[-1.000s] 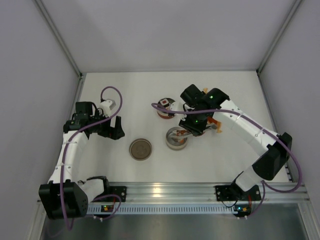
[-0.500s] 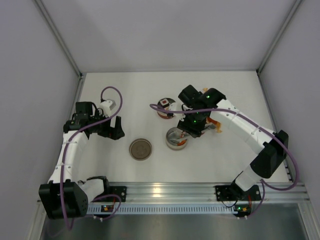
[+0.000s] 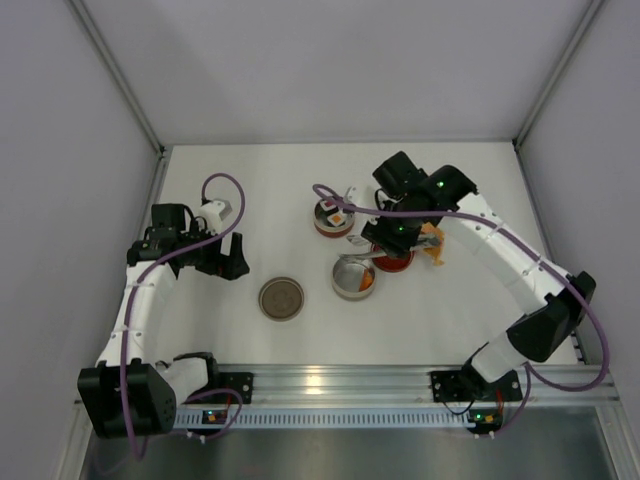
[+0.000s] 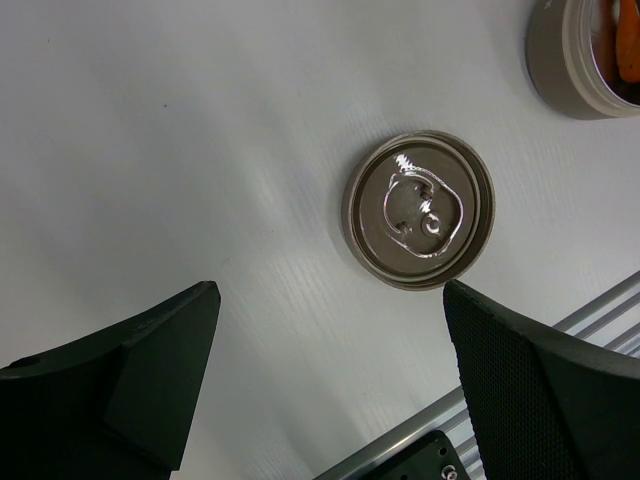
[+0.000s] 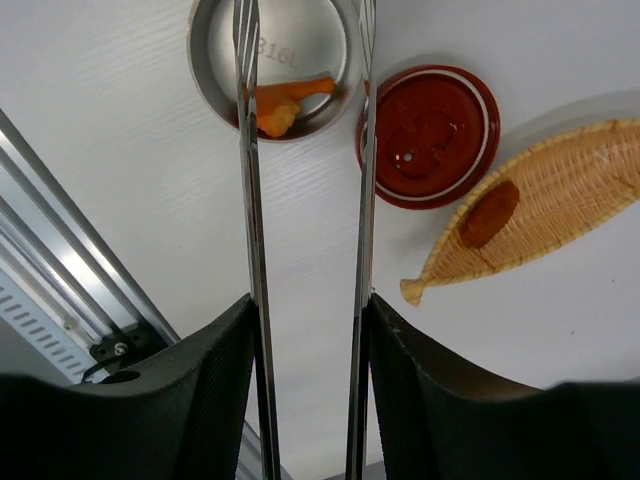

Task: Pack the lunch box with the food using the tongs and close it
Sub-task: Place the fake food in the packing box, then pick up the fake food from the plate.

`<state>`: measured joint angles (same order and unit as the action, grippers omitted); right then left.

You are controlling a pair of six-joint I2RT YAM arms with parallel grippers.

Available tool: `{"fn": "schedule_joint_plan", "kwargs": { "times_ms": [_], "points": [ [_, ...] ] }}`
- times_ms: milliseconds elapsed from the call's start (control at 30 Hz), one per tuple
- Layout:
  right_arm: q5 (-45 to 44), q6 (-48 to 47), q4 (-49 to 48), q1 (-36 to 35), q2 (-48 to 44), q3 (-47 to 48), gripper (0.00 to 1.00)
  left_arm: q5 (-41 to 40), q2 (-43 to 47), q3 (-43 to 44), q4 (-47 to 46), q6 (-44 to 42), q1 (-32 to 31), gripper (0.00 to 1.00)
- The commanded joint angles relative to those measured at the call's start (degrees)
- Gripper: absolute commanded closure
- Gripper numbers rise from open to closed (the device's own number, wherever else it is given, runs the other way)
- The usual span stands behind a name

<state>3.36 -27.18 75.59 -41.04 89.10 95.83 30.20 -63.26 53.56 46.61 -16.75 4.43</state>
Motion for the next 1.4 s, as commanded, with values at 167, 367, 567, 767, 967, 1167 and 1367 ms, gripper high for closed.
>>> {"fn": "schedule_joint_plan", "kwargs": {
  "times_ms": [167, 367, 567, 767, 967, 1167, 1367],
  "points": [
    [0.08, -2.96, 4.12, 11.68, -7.71, -1.26, 0.58, 1.62, 0.6, 0.23, -0.56, -1.53, 0.14, 0.02],
    [-1.33, -4.46, 4.56, 17.91, -9.91, -4.59, 0.6, 2.24, 0.25, 0.49, -0.82, -1.18, 0.15, 0.02],
    [-2.04, -6.3, 4.39, 29.69, -7.02, -5.57, 0.63, 2.06, 0.16, 0.32, -0.99, -1.53, 0.23, 0.02],
    [-1.69, -7.1, 2.99, 33.39, -2.27, -5.13, 0.63, 2.24, -0.54, 0.49, -1.08, -1.26, 0.15, 0.02],
    [-1.25, -6.84, 1.05, 33.83, 2.48, -3.64, 0.63, 1.45, -0.37, 0.23, -1.08, -1.53, 0.15, 0.02],
    [-0.98, -6.4, -0.27, 34.01, 6.52, -1.88, 0.61, 1.18, -0.46, 0.05, -1.08, -1.62, 0.14, 0.02],
    [-0.54, -7.1, -0.71, 34.09, 8.54, -1.61, 0.58, 1.01, -0.72, -0.04, -1.26, -1.7, 0.15, 0.02]
  ]
}}
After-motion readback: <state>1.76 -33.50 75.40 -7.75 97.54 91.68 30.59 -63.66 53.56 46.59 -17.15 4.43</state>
